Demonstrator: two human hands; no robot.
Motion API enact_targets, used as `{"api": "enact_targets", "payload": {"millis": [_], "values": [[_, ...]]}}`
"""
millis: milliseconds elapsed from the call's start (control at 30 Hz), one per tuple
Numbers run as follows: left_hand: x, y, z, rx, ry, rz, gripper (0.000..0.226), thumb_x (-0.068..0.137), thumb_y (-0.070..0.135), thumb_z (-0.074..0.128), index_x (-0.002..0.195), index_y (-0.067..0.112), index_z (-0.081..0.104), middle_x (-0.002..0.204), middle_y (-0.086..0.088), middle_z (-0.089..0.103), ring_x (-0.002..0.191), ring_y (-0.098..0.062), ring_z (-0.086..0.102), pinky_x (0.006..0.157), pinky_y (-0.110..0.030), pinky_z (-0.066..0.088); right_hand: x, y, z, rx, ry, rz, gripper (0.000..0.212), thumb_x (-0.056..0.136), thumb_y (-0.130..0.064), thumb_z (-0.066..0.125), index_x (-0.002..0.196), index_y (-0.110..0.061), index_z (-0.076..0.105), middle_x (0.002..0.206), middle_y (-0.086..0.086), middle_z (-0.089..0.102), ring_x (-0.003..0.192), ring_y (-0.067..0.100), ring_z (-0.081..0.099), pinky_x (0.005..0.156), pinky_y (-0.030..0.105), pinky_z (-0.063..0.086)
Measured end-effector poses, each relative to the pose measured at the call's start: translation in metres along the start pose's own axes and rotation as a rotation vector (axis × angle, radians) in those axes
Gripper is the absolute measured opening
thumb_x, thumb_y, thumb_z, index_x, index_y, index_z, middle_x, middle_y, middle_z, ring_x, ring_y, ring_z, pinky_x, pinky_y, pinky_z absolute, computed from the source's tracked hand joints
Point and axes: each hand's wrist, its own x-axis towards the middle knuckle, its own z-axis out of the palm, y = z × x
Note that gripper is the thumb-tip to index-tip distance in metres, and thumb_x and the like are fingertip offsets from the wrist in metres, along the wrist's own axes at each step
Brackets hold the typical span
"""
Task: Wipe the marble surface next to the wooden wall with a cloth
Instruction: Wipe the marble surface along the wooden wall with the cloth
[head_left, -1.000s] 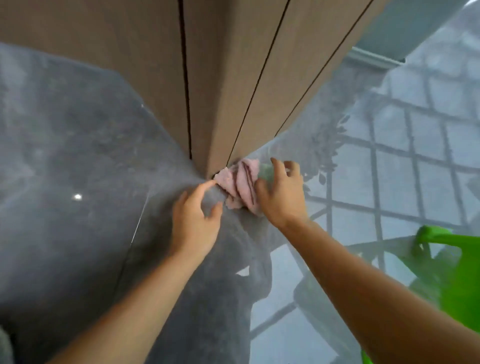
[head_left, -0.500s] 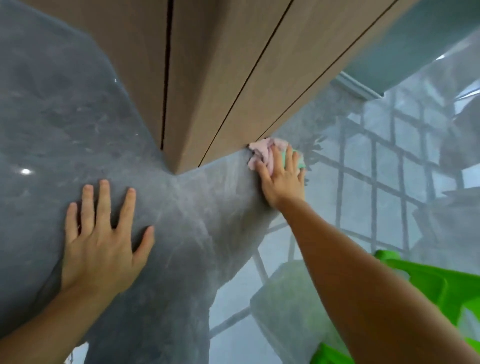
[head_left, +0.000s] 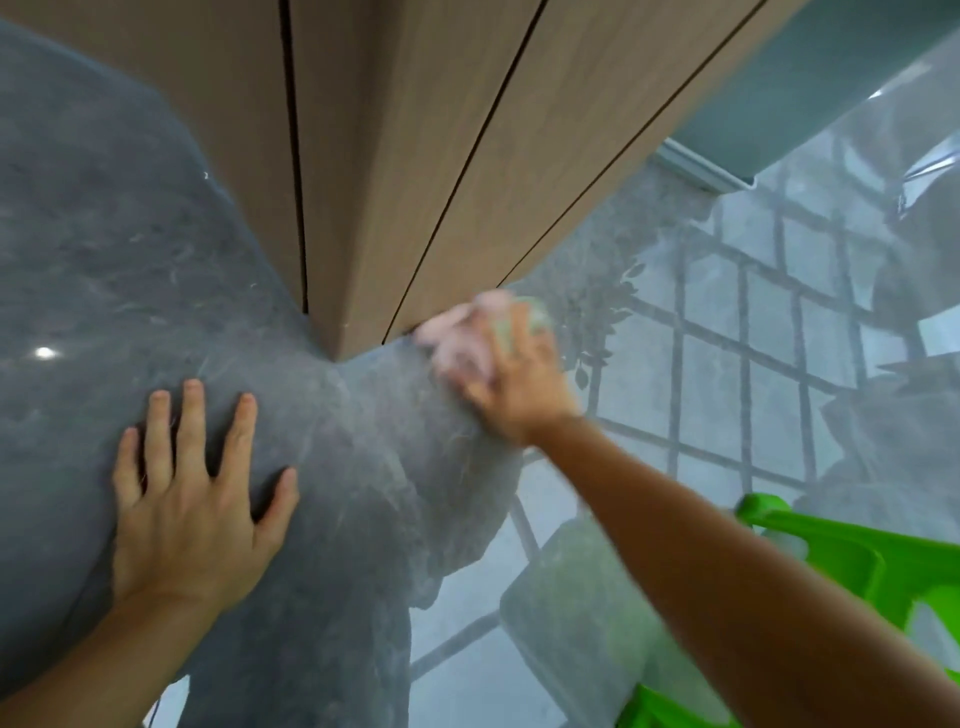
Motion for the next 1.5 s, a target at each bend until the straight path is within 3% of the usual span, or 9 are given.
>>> {"api": "enact_targets", "payload": {"millis": [67, 133, 400, 567, 700, 933, 1133, 1267, 1500], "values": [[0.001, -0.001, 0.001, 0.009, -0.003, 0.005, 0.074, 0.091, 0.053, 0.04, 0.154, 0.013, 0.041, 0.163, -0.028, 0.029, 0.151, -0.048, 0.027, 0.12, -0.061, 0.019, 0.027, 0.051, -0.02, 0.12, -0.039, 0.458, 0.082, 0.093, -0.068, 0.029, 0.157, -0.021, 0.007, 0.166, 0.012, 0.003, 0.153, 0.033, 0.002, 0.123, 0.053, 0.004], [0.002, -0.002, 0.003, 0.017, -0.017, 0.015, 0.075, 0.092, 0.054, 0.039, 0.154, 0.013, 0.039, 0.163, -0.028, 0.028, 0.152, -0.048, 0.025, 0.121, -0.061, 0.017, 0.038, 0.049, -0.031, 0.192, -0.085, 0.641, 0.089, 0.09, -0.073, 0.028, 0.157, -0.022, -0.001, 0.165, 0.02, -0.007, 0.152, 0.037, -0.006, 0.124, 0.052, -0.003], [0.003, 0.0, -0.006, -0.023, -0.098, 0.009, 0.073, 0.092, 0.048, 0.038, 0.153, 0.008, 0.041, 0.162, -0.031, 0.028, 0.15, -0.052, 0.026, 0.12, -0.063, 0.018, -0.08, -0.171, 0.017, 0.197, -0.159, -0.135, 0.103, 0.083, -0.078, 0.037, 0.156, -0.016, -0.001, 0.159, 0.031, -0.015, 0.147, 0.044, -0.023, 0.12, 0.058, -0.01], [0.024, -0.037, -0.017, 0.016, -0.145, 0.146, 0.069, 0.087, 0.048, 0.041, 0.144, 0.013, 0.055, 0.158, -0.027, 0.039, 0.136, -0.052, 0.042, 0.105, -0.062, 0.036, -0.075, -0.178, 0.007, 0.085, -0.186, -0.176, 0.097, 0.09, -0.073, 0.03, 0.156, -0.012, -0.005, 0.16, 0.028, -0.016, 0.148, 0.041, -0.021, 0.123, 0.056, -0.005], [0.047, -0.11, -0.022, 0.096, -0.1, -0.047, 0.074, 0.09, 0.066, 0.038, 0.156, 0.032, 0.037, 0.165, -0.027, 0.024, 0.144, -0.062, 0.022, 0.116, -0.069, 0.016, -0.059, -0.177, 0.016, -0.005, -0.136, -0.311, 0.103, 0.087, -0.078, 0.03, 0.155, -0.011, -0.01, 0.158, 0.017, -0.029, 0.145, 0.038, -0.028, 0.123, 0.054, -0.005], [0.048, -0.122, -0.018, 0.034, -0.114, -0.056, 0.071, 0.085, 0.066, 0.043, 0.153, 0.045, 0.036, 0.167, -0.02, 0.024, 0.152, -0.054, 0.016, 0.121, -0.068, 0.012, -0.04, -0.255, 0.028, 0.129, -0.087, -0.003, 0.101, 0.087, -0.079, 0.018, 0.155, -0.005, 0.01, 0.159, 0.036, 0.002, 0.147, 0.052, -0.003, 0.119, 0.059, -0.001], [0.047, -0.126, -0.018, -0.005, -0.11, -0.048, 0.064, 0.088, 0.064, 0.042, 0.149, 0.044, 0.043, 0.167, -0.019, 0.028, 0.154, -0.051, 0.015, 0.122, -0.069, 0.012, 0.145, -0.347, -0.008, 0.364, 0.017, -0.002, 0.077, 0.097, -0.058, 0.032, 0.156, -0.012, 0.013, 0.16, 0.034, -0.003, 0.149, 0.045, -0.011, 0.121, 0.056, -0.009], [0.052, -0.124, -0.014, -0.039, -0.051, -0.052, 0.065, 0.087, 0.063, 0.046, 0.148, 0.043, 0.046, 0.164, -0.02, 0.033, 0.152, -0.051, 0.022, 0.122, -0.068, 0.013, 0.251, -0.386, -0.027, 0.183, -0.055, -0.203, 0.08, 0.094, -0.065, 0.032, 0.157, -0.021, 0.009, 0.163, 0.024, -0.004, 0.15, 0.043, -0.009, 0.122, 0.053, -0.009], [0.051, -0.127, -0.019, -0.017, -0.143, -0.054, 0.067, 0.088, 0.069, 0.035, 0.151, 0.047, 0.038, 0.168, -0.017, 0.026, 0.155, -0.05, 0.015, 0.122, -0.068, 0.012, 0.125, -0.281, -0.004, 0.066, 0.061, -0.275, 0.079, 0.093, -0.063, 0.031, 0.157, -0.023, 0.005, 0.165, 0.019, 0.004, 0.153, 0.032, 0.002, 0.124, 0.049, 0.012]]}}
